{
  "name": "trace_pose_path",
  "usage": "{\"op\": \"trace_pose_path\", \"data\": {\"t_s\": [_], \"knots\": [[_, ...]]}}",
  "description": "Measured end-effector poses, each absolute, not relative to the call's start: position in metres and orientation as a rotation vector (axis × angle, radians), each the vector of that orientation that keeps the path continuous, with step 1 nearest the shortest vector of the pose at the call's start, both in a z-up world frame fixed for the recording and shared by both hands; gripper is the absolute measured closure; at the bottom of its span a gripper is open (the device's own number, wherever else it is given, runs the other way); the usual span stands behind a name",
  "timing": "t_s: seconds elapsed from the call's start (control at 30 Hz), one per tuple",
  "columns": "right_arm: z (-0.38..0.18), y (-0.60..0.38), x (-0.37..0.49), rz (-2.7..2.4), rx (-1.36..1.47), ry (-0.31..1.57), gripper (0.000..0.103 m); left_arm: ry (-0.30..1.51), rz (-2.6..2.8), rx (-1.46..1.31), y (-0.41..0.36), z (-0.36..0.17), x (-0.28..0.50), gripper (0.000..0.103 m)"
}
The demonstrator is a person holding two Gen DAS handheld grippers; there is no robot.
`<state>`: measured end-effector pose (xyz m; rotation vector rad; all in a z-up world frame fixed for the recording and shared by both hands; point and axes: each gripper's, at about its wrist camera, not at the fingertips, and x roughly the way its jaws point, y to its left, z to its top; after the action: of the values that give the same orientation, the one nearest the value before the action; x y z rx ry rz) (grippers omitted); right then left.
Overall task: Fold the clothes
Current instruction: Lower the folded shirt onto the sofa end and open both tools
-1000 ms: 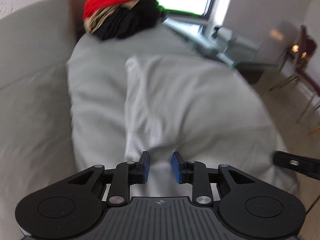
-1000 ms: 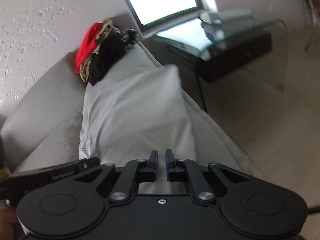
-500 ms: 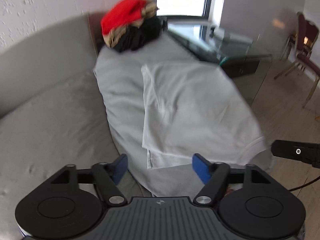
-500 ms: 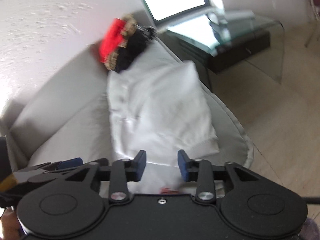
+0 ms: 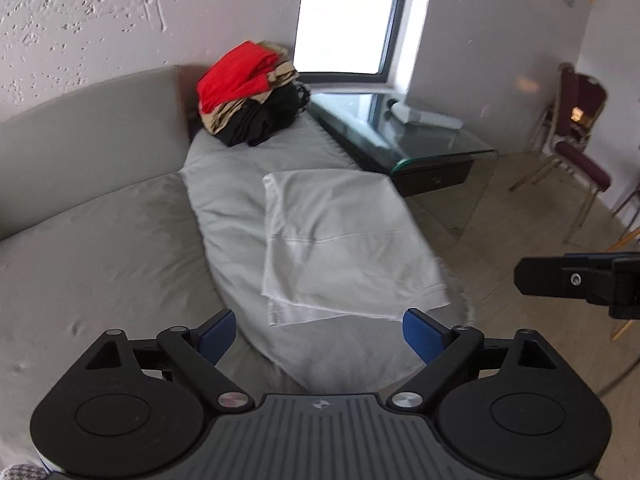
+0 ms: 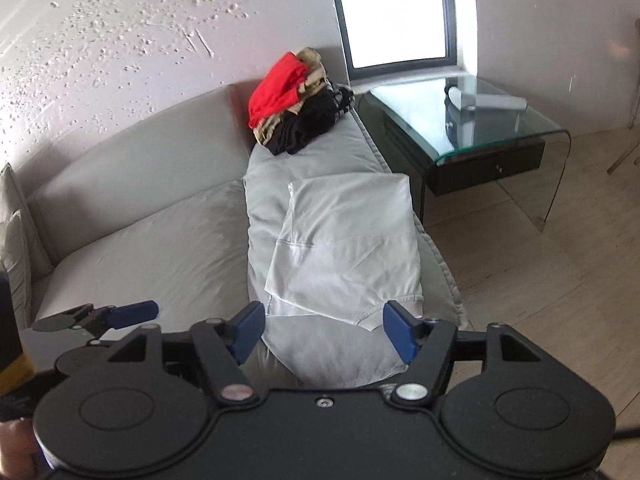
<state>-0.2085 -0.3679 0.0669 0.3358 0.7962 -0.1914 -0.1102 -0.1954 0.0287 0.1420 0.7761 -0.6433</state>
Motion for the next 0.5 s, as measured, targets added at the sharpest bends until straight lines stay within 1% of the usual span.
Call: {"op": "trace_pose_path", "data": {"t_s": [0.07,0.33,0.5], "knots": [[0.073,-0.365,-0.212,-0.206,0.304,0.783,0.028,0.768,-0.658,0.129,-0.194,0.032,-0.113,0.009],[0.053,-0.365,-0.210,-0.230,0.317,0.831,0.028,0.790,-0.629,0.174,-0.201,0.016,-0.115,0.009],[0.045,-0.365,-0.208,-0.247,0.310,0.846,0.025,0.789,-0.620,0.179,-0.202,0.013,-0.115,0.009]]}}
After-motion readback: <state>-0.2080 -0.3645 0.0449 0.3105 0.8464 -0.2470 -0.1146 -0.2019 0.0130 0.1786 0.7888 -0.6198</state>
